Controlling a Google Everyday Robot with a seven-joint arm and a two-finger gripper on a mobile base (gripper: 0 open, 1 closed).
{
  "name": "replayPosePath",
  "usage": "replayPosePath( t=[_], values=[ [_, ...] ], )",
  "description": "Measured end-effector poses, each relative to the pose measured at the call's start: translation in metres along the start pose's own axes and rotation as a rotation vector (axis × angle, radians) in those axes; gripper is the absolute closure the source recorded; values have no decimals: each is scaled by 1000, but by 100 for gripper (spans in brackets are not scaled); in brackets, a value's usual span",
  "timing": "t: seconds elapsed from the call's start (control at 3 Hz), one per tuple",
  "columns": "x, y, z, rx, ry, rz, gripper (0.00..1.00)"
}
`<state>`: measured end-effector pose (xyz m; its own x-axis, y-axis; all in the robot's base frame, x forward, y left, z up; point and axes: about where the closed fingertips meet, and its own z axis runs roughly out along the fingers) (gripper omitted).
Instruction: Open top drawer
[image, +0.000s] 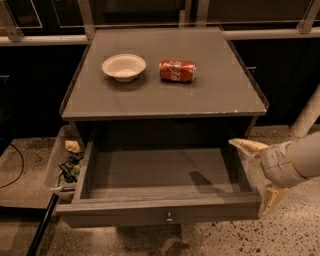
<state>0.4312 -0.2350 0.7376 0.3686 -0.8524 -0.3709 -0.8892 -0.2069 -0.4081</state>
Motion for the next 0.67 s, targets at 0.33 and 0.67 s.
replayPosePath(
  t=[0.33, 0.67],
  values=[
    [-9, -24, -23, 20, 26, -42, 0],
    [-19, -46, -51, 55, 28, -83, 0]
  ],
)
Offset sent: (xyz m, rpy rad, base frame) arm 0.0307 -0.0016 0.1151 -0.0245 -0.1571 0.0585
